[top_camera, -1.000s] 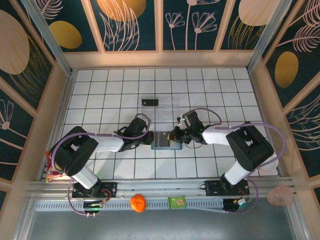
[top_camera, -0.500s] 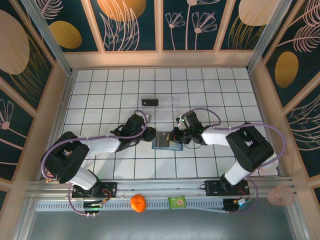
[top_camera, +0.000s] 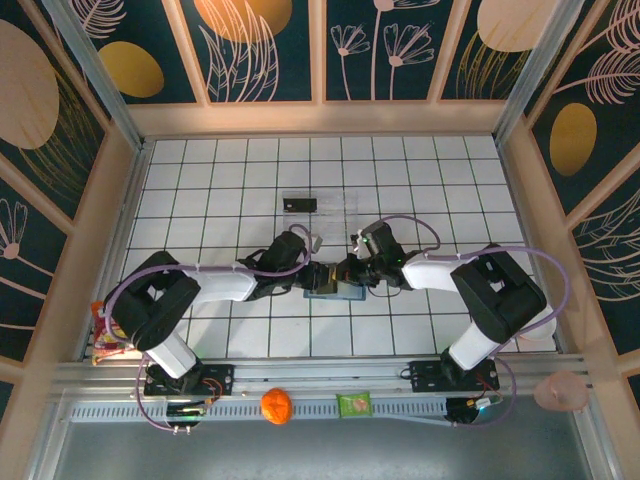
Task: Take the credit cards out of the card holder
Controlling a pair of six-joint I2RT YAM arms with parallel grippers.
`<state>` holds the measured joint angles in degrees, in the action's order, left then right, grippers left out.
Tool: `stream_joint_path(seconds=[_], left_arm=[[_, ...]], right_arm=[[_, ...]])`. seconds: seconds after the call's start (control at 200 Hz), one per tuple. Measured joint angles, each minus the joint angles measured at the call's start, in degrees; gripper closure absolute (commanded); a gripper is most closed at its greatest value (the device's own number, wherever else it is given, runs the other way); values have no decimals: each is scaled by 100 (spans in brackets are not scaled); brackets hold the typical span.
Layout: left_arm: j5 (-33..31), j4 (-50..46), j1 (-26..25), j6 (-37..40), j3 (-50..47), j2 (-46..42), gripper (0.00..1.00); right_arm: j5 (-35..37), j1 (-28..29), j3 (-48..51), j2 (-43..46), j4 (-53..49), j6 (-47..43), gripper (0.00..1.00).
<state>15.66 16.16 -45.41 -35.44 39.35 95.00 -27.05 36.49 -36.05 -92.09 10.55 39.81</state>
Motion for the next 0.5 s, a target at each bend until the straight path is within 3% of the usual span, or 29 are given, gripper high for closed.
stream_joint_path(seconds=[0.17, 0.5], left_arm=[[-74, -170, 0, 37, 9, 160, 86], [-160, -157, 2, 50, 46, 247, 89]], right_arm=[[7, 0, -15, -61, -2, 0, 100], [63, -37, -20, -61, -50, -24, 100]])
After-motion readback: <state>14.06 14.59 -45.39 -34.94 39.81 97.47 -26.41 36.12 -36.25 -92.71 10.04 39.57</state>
